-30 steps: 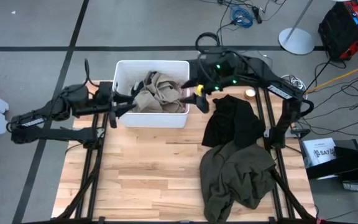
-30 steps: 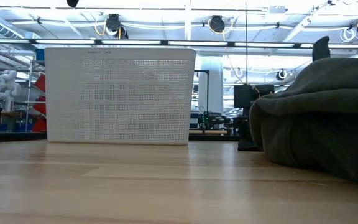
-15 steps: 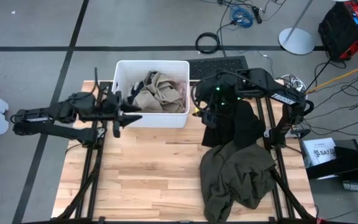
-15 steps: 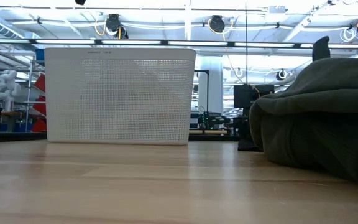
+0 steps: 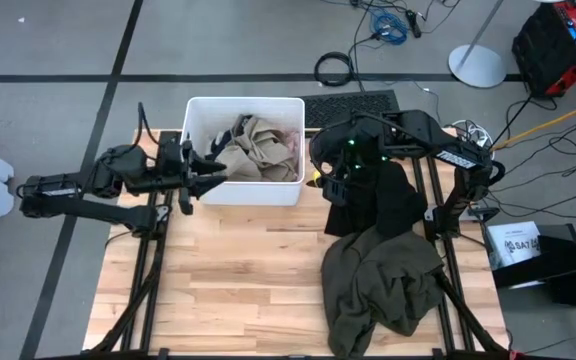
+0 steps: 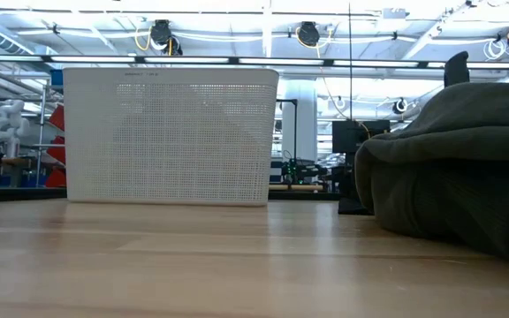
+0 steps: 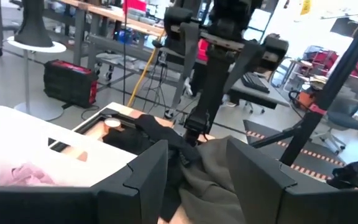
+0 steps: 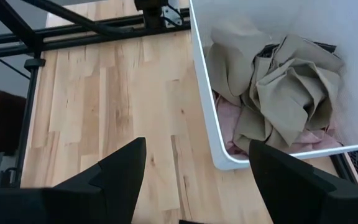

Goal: Sort clothes
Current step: Put the black hoodie into the white laundry bin

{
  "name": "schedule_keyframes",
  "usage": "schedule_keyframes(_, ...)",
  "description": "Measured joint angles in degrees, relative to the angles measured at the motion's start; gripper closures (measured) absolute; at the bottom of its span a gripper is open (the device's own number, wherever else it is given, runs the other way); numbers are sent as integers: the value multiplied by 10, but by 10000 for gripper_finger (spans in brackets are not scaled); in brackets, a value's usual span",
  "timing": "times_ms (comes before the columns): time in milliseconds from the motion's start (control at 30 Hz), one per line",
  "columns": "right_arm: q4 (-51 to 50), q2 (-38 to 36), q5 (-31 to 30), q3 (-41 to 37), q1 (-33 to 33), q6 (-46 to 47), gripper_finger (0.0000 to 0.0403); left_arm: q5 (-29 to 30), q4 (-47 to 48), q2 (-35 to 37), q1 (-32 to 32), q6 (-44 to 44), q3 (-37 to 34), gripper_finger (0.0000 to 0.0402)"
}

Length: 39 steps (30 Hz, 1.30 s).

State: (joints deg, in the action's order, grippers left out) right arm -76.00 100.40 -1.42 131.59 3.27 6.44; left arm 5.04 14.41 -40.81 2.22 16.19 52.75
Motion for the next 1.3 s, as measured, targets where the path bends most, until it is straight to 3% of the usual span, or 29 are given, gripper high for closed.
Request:
schedule_keyframes(500, 54, 0, 0, 0, 0, 0, 133, -5, 27, 0, 0, -5, 0, 228)
schedule_keyframes(1300, 51, 0, 0, 0, 0, 0, 133, -1, 26, 0, 0, 0, 0, 228)
